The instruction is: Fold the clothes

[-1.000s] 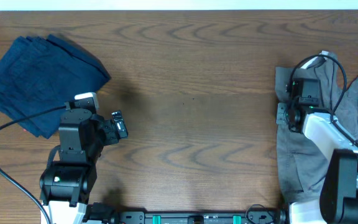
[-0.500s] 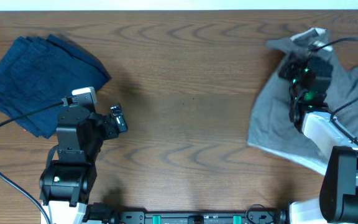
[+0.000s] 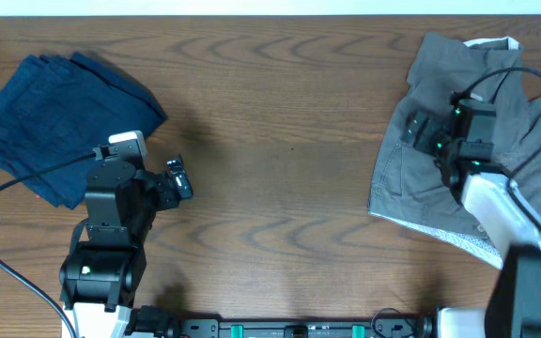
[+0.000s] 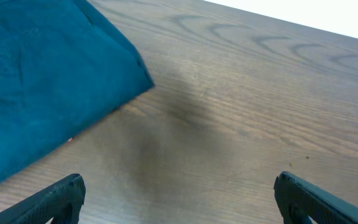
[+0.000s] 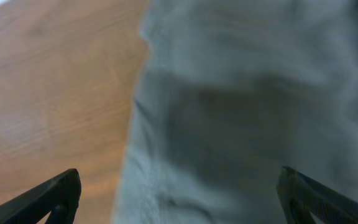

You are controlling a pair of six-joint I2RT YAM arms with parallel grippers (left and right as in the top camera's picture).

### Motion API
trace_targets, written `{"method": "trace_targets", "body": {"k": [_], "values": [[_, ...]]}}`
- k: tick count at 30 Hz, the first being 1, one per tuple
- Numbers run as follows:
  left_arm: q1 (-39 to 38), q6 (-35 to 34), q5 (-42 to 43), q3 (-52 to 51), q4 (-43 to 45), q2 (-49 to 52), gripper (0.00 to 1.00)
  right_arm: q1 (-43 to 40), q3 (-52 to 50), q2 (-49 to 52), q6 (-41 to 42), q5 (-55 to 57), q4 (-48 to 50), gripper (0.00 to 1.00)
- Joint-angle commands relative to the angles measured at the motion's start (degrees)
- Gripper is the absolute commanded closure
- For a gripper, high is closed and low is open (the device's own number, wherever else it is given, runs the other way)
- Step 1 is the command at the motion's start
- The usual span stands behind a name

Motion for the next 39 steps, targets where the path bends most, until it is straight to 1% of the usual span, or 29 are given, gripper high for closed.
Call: {"method": "trace_targets", "body": {"k": [1, 4, 6, 8, 10, 11, 13, 17, 24, 26, 29, 31, 33, 35, 36, 39], "values": [[0.3, 0.3, 3.7, 1.3, 0.1, 0.0, 0.02, -2.1, 0.5, -8.7, -9.2, 5.0, -7.6, 0.01], [0.3, 0.3, 8.3, 1.3, 0.5, 0.9, 0.02, -2.3, 0.5, -13.4, -11.3, 4.5, -19.8, 0.01], [0.3, -0.4, 11.8, 1.3, 0.7, 2.2, 0.02, -2.2, 0.4, -15.0, -11.8, 1.7, -25.9, 0.01], [0.0, -3.5, 16.1, 1.2, 1.6, 4.5, 0.02, -1.8, 0.4, -15.5, -11.9, 0.3, -32.2, 0.01], [-0.8, -6.1, 20.3, 1.2, 3.2, 7.5, 0.02, -1.8, 0.4, -15.5, -9.2, 2.3, -36.3, 0.01], [-1.5, -7.2, 22.3, 1.2, 4.1, 9.3, 0.02, -1.9, 0.4, -15.5, -6.1, 5.0, -37.9, 0.01], [-3.4, -9.5, 24.7, 1.2, 5.5, 13.1, 0.02, -1.9, 0.4, -15.8, -1.2, 9.1, -39.9, 0.01], [-9.7, -13.6, 25.2, 1.3, 8.0, 21.9, 0.02, -1.9, 0.4, -16.2, -1.0, 5.5, -40.3, 0.01], [-22.8, -13.8, 25.1, 1.5, 15.6, 37.6, 0.02, -2.1, 0.5, -17.8, 0.0, 5.8, -43.4, 0.01], [-25.3, -13.8, 24.9, 2.4, 15.8, 41.6, 0.02, -2.1, 0.5, -18.6, -1.2, 3.7, -43.6, 0.01], [-26.9, -13.8, 24.9, 4.0, 15.8, 45.0, 0.02, -2.1, 0.5, -19.1, -6.4, -5.3, -43.9, 0.01], [-27.0, -13.8, 24.8, 4.6, 16.0, 45.3, 0.02, -1.7, 0.5, -18.9, -7.3, -8.9, -45.0, 0.05], [-26.6, -13.5, 23.8, 4.9, 15.7, 44.8, 0.02, -0.7, 0.3, -18.3, -8.0, -9.5, -46.1, 0.06], [-25.9, -13.4, 21.8, 4.9, 14.8, 44.0, 0.02, 0.8, 0.2, -17.5, -8.2, -9.4, -46.7, 0.11], [-25.5, -13.4, 20.3, 4.9, 13.8, 43.5, 0.02, 1.7, 0.2, -16.8, -8.2, -9.4, -46.8, 0.16], [-23.5, -13.4, 15.8, 4.9, 10.2, 41.2, 0.02, 4.4, 0.2, -14.5, -7.7, -7.6, -46.7, 0.33]]}}
